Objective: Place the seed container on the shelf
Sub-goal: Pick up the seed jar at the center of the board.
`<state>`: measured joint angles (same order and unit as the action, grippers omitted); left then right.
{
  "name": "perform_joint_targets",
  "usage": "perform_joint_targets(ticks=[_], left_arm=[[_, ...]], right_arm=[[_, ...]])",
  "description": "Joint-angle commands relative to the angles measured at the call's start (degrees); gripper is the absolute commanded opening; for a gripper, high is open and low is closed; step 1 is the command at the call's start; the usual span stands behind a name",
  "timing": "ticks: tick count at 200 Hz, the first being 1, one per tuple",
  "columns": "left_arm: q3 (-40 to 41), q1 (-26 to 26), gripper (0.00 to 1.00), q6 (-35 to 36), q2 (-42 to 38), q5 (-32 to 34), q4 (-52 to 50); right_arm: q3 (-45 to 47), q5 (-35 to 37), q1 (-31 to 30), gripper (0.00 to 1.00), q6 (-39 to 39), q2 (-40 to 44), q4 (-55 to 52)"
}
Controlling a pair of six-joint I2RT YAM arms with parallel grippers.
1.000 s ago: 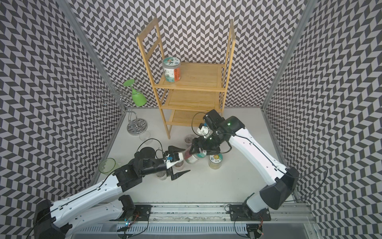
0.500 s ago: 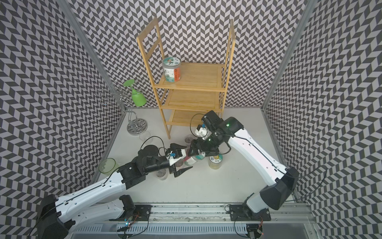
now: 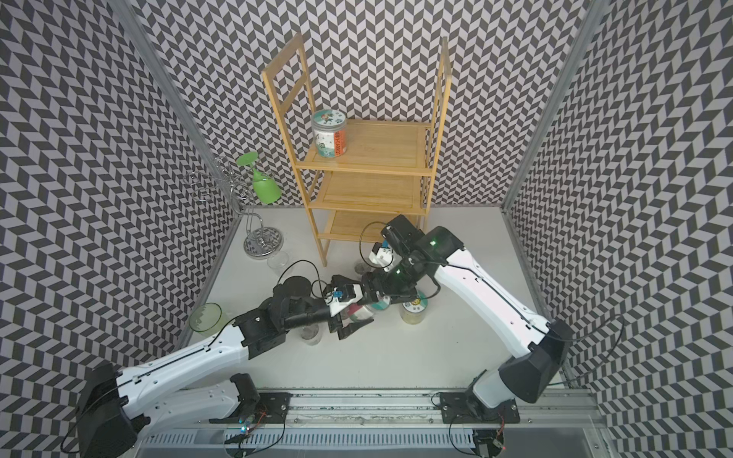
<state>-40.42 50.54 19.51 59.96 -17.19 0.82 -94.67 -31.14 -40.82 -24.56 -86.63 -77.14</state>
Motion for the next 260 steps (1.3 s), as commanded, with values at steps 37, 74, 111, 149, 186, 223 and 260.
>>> perform_joint_targets(ticks=[37, 74, 111, 149, 186, 223, 260], left_arm=[[-2.17, -0.01, 1.00, -0.88, 0.39, -1.27, -0.62], [-2.73, -0.09, 0.92, -0.66, 0.36, -1.94, -1.56], [-3.26, -0.41, 0.75, -0.57, 0.23, -2.23, -2.63], [-2.89, -0.77, 0.73, -0.65, -0.19, -2.23, -2.67], [-2.15, -1.56, 0.72, -0.70, -0.75, -2.16, -2.40], [-1.66, -3.09, 0.69, -0.85, -1.72, -2.78, -2.83], [-0.89, -4.58, 0.67, -0.94, -2.95, -3.58, -3.70]], right_arm=[[-2.32, -1.12, -1.53, 0.76, 0.33, 1.67, 1.30], [-1.94, -0.68, -1.81, 0.77, 0.38, 1.78, 1.29], [-1.91, -0.51, -1.83, 0.78, 0.37, 1.89, 1.29], [-2.31, -0.44, -1.81, 0.81, 0.21, 1.56, 1.29], [-3.63, 0.46, -1.72, 0.92, -0.32, 1.20, 1.29], [-4.68, 0.95, -0.99, 1.00, -0.59, 1.07, 1.34], [-5.56, 1.42, 0.72, 1.00, -0.78, 1.02, 1.31]])
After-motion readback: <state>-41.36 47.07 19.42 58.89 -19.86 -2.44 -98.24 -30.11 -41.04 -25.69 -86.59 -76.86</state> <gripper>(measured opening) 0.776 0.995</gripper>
